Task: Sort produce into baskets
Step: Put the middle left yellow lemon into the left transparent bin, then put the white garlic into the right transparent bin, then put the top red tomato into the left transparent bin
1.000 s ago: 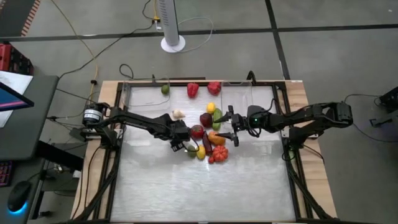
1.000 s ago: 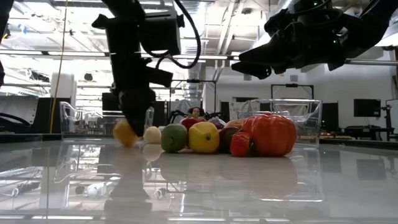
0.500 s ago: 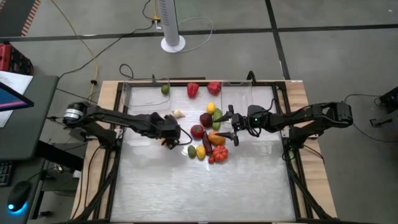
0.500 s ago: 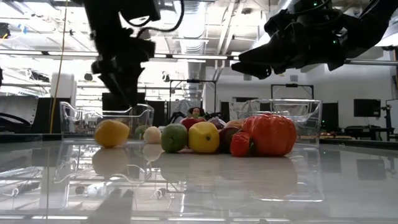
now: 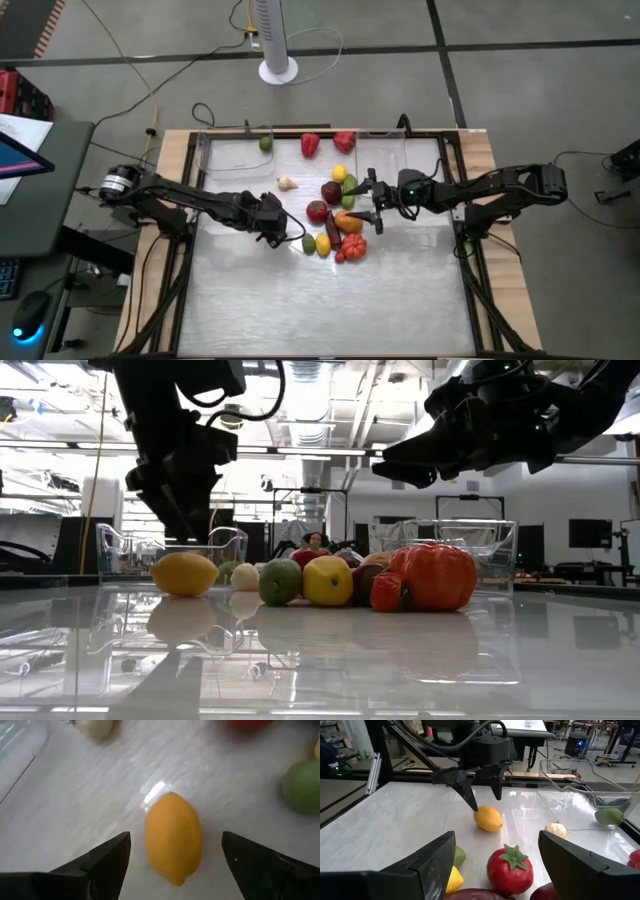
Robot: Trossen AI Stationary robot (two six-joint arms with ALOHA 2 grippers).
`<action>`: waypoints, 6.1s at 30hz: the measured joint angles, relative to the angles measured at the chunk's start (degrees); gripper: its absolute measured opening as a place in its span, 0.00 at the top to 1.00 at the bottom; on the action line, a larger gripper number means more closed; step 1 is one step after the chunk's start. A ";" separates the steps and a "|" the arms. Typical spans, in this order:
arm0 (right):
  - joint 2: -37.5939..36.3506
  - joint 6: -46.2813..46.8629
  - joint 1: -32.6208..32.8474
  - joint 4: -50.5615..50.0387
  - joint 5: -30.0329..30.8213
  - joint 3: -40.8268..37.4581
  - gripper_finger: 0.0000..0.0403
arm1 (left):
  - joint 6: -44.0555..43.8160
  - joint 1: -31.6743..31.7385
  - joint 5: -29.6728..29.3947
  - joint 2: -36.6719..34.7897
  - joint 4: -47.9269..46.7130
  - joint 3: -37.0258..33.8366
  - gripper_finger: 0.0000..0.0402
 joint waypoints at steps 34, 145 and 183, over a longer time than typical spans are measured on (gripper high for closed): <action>0.00 -0.20 0.63 0.04 0.02 0.00 0.23 | 9.74 3.87 -14.10 -9.62 0.37 -4.01 0.52; -29.82 -0.59 0.51 -29.05 10.68 0.04 0.23 | 56.62 20.71 14.95 13.82 35.60 24.23 0.63; -21.06 -0.61 12.04 -23.66 18.54 0.02 0.23 | 56.94 16.24 11.57 -11.49 77.71 -12.60 0.43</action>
